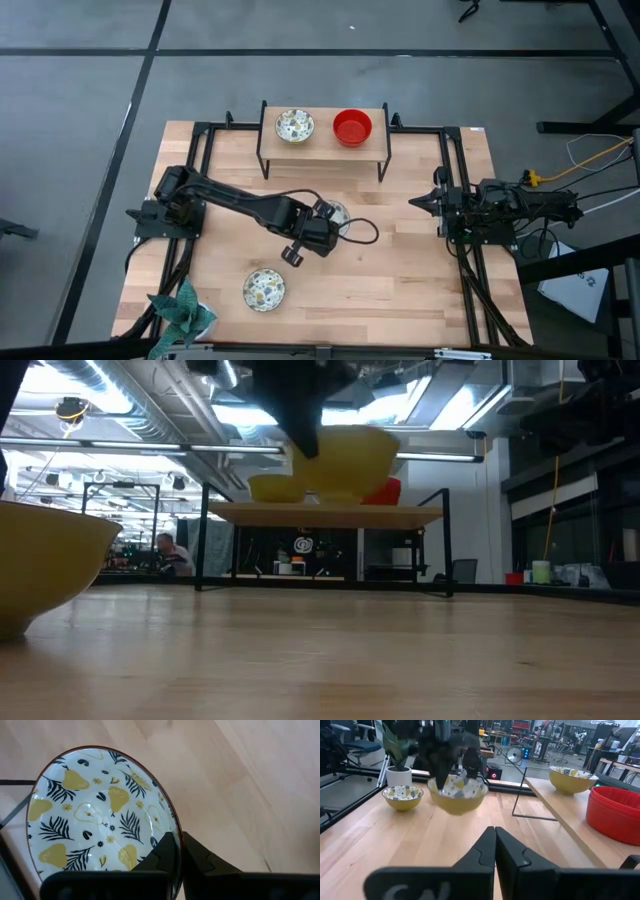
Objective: Pick & Place Mini bowls
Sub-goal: Stack the right white patterned bowl on top of the white patterned bowl on the shelf
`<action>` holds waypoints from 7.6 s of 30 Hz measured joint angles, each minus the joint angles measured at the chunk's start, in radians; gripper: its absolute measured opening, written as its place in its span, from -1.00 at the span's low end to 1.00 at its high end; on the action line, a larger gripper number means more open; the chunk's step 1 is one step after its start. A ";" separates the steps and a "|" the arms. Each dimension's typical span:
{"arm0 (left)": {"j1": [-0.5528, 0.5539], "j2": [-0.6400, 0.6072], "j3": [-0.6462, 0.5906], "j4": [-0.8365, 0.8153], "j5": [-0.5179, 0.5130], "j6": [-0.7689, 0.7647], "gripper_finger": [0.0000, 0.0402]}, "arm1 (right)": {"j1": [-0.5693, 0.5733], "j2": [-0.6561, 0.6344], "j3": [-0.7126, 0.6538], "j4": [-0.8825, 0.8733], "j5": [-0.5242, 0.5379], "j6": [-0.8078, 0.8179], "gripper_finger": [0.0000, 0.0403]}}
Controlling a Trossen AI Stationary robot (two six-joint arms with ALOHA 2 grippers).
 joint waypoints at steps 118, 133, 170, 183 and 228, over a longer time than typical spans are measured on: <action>0.705 -0.013 0.386 -0.403 0.114 -0.021 -0.98 | 0.000 0.001 -0.225 0.270 -0.124 0.042 -0.97; 0.705 0.003 0.386 -0.441 0.089 -0.041 -0.98 | 0.000 0.001 -0.225 0.269 -0.131 0.045 -0.97; 0.694 0.032 0.386 -0.453 0.096 -0.069 -0.98 | 0.000 0.001 -0.225 0.269 -0.132 0.066 -0.97; 0.695 0.034 0.386 -0.440 0.065 -0.083 -0.98 | 0.000 0.001 -0.225 0.269 -0.132 0.068 -0.97; 0.658 -0.458 0.387 -0.309 0.167 -0.080 -0.98 | 0.000 0.001 -0.226 0.269 -0.132 0.083 -0.97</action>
